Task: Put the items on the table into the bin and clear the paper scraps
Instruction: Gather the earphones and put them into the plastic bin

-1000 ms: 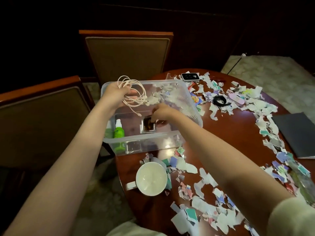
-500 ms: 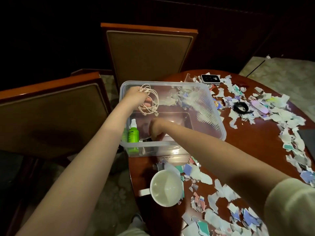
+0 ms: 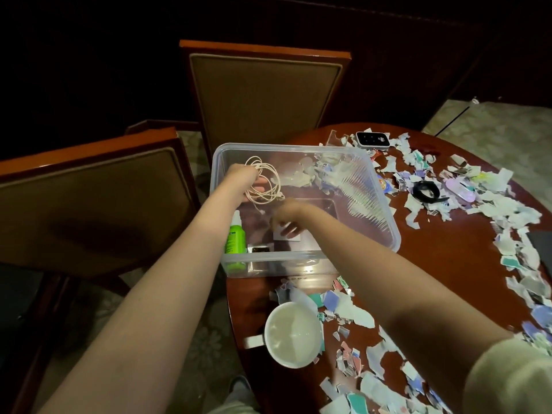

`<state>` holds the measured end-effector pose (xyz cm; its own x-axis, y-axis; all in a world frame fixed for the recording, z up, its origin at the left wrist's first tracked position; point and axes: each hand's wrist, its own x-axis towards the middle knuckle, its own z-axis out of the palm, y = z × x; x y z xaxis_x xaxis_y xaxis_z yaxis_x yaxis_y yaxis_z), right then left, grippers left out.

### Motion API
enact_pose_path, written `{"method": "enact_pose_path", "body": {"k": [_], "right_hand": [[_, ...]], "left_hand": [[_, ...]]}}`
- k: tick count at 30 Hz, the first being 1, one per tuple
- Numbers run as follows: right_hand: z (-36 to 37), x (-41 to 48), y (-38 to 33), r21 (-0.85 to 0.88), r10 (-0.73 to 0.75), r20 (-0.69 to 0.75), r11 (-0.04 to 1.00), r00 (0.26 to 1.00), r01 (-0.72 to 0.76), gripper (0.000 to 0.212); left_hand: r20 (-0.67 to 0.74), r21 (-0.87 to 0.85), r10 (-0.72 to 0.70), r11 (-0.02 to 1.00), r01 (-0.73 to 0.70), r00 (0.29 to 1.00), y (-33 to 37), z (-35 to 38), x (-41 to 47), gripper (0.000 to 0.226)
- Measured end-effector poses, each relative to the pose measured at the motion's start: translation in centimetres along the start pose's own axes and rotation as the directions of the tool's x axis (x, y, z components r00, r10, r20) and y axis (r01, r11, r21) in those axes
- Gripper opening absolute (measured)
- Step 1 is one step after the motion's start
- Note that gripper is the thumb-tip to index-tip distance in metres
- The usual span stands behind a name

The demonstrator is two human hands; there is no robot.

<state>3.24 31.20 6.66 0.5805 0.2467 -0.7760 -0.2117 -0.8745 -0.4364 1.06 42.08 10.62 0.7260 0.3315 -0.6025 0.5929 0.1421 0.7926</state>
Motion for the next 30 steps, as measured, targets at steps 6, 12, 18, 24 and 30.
{"method": "enact_pose_path", "body": {"k": [6, 12, 18, 24, 30], "right_hand": [[-0.3, -0.1, -0.9, 0.612, 0.015, -0.027, 0.791, 1.000, 0.005, 0.025], [0.3, 1.3, -1.4, 0.767, 0.105, -0.096, 0.642, 0.990, 0.006, 0.027], [0.8, 5.0, -0.9, 0.679, 0.173, -0.266, 0.732, 0.948, 0.057, 0.016], [1.0, 3.6, -1.4, 0.410, 0.062, -0.255, 0.911, 0.965, 0.050, 0.027], [-0.2, 1.4, -1.1, 0.286, 0.043, -0.215, 0.958, 0.976, 0.021, 0.022]], "left_hand": [[-0.003, -0.045, -0.105, 0.993, 0.105, 0.994, -0.9, -0.2, 0.9, 0.042], [-0.014, 0.173, -0.083, 0.981, 0.084, 0.996, -1.2, 0.4, 1.4, 0.038], [-0.045, 0.647, 0.070, 0.762, -0.025, 0.997, -1.0, 0.7, 1.3, 0.033], [-0.068, 0.755, 0.090, 0.656, -0.008, 0.994, -0.8, 0.4, 1.0, 0.032], [-0.069, 0.722, 0.134, 0.691, -0.044, 0.989, -0.3, -0.1, 0.0, 0.032]]}}
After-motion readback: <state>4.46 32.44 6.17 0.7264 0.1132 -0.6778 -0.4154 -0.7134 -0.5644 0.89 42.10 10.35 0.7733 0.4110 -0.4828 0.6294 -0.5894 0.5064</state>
